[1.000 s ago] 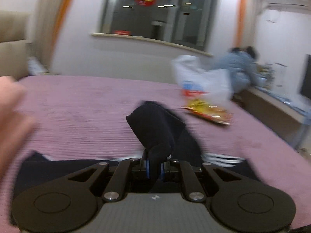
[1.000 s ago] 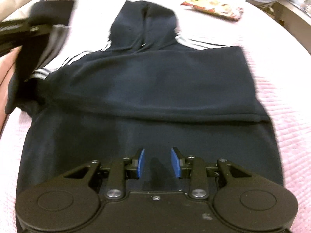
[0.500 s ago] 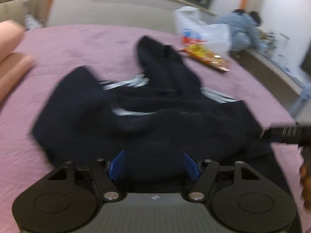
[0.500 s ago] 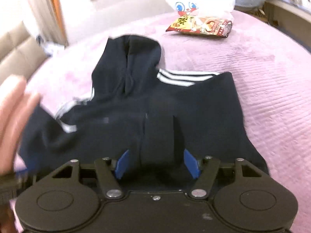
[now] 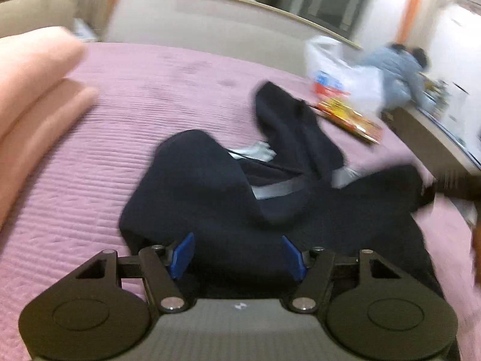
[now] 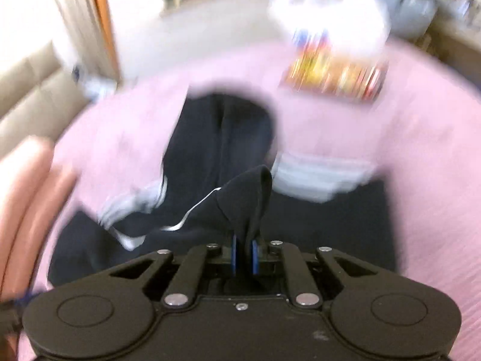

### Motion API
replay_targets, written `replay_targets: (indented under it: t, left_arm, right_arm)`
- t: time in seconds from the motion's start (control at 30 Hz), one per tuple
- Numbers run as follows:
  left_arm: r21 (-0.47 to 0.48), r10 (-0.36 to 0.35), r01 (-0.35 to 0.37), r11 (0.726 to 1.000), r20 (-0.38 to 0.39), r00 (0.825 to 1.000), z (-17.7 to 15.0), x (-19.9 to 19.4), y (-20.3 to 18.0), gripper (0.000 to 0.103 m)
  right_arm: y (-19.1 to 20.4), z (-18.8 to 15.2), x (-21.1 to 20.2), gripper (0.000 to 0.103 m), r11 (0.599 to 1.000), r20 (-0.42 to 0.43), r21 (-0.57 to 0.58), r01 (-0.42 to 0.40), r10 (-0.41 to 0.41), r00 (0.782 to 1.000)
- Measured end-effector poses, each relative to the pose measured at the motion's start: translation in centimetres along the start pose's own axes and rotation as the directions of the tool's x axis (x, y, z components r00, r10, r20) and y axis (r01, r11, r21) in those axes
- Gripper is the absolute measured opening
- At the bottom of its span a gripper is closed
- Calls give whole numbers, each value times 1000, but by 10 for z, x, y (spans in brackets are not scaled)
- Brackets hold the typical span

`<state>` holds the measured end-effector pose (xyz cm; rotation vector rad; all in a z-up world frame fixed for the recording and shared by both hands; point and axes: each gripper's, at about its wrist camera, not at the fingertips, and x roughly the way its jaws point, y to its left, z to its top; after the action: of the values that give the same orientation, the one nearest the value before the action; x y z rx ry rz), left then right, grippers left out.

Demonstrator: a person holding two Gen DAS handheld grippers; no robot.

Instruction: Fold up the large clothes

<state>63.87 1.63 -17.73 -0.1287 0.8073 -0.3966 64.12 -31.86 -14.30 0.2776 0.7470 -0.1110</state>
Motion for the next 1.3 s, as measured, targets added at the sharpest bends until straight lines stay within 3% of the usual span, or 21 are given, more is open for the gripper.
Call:
replay_targets:
  t: [0.07, 0.13, 0.17, 0.2, 0.23, 0.3, 0.4, 0.43, 0.5, 0.53, 0.6, 0.67, 0.73, 0.8, 0.93, 1.0, 1.07, 1.1, 1.13, 1.3]
  left_arm:
    - [32, -24, 24, 999, -16, 1000, -6, 5, -10, 65]
    - [39, -36, 37, 999, -34, 999, -11, 12, -17, 65]
    - [34, -41, 42, 999, -42, 998, -13, 16, -18, 65]
    - [25, -41, 43, 999, -46, 998, -14, 18, -19, 65]
    - [16, -42, 43, 999, -47, 998, -14, 22, -18, 65]
    - [11, -47, 47, 999, -30, 998, -8, 28, -18, 65]
    - [20, -21, 21, 1000, 2, 1000, 10, 48, -19, 65]
    - [20, -4, 4, 1000, 6, 1000, 17, 59, -19, 61]
    - [20, 23, -23, 1000, -14, 1000, 28, 86, -18, 48]
    - [11, 36, -36, 999, -35, 999, 31, 98, -15, 40]
    - [-20, 49, -50, 999, -80, 996, 33, 120, -3, 36]
    - [-63, 65, -75, 995, -138, 988, 27, 140, 12, 17]
    - [-119, 32, -46, 992, -115, 993, 22, 143, 25, 15]
    - [-137, 15, -30, 990, -111, 994, 21, 142, 31, 12]
    - [-80, 2, -10, 997, -101, 995, 28, 129, 24, 12]
    - [-26, -40, 39, 999, -49, 998, 40, 109, 13, 18]
    - [22, -102, 102, 995, 24, 994, 63, 92, 3, 31]
    - [44, -115, 113, 993, 46, 992, 74, 89, -2, 45]
    - [75, -119, 113, 991, 70, 990, 91, 92, -9, 52]
    - [115, -136, 128, 985, 59, 989, 164, 159, -30, 55]
  right_arm:
    - [-17, 21, -24, 12, 993, 108, 23, 113, -115, 987]
    - [-38, 30, -27, 17, 978, 119, 60, 202, -208, 971]
    - [-47, 30, -19, 32, 970, 85, 60, 237, -242, 967]
    - [-56, 28, -6, 52, 959, 12, 51, 277, -278, 960]
    - [-65, 23, 10, 54, 953, -80, 33, 302, -299, 951]
    - [-76, 12, 21, 49, 940, -126, 40, 338, -331, 935]
    - [-76, 4, 16, 48, 932, -54, 71, 355, -352, 934]
    - [-74, 4, 17, 43, 935, -34, 75, 346, -344, 938]
    - [-70, 1, 23, 15, 946, -18, 55, 320, -320, 947]
    - [-65, -2, 32, 9, 949, -16, 32, 314, -313, 950]
    - [-61, -9, 49, 8, 949, -27, -10, 316, -316, 948]
    - [-64, -18, 74, 8, 942, -70, -28, 334, -335, 940]
    - [-70, -30, 89, 7, 944, -156, -6, 330, -327, 932]
    - [-78, -36, 95, 3, 950, -146, 20, 311, -305, 941]
    - [-76, -30, 96, 3, 955, -168, -24, 297, -297, 940]
    - [-74, -26, 90, 10, 964, -171, -55, 260, -265, 949]
    - [-69, -17, 72, 10, 980, -128, -60, 192, -198, 972]
    - [-65, -12, 64, 10, 983, -94, -75, 170, -176, 980]
    - [-58, -6, 58, 10, 984, -53, -104, 147, -153, 987]
    - [-25, 35, 76, 15, 982, 36, -188, 29, -22, 999]
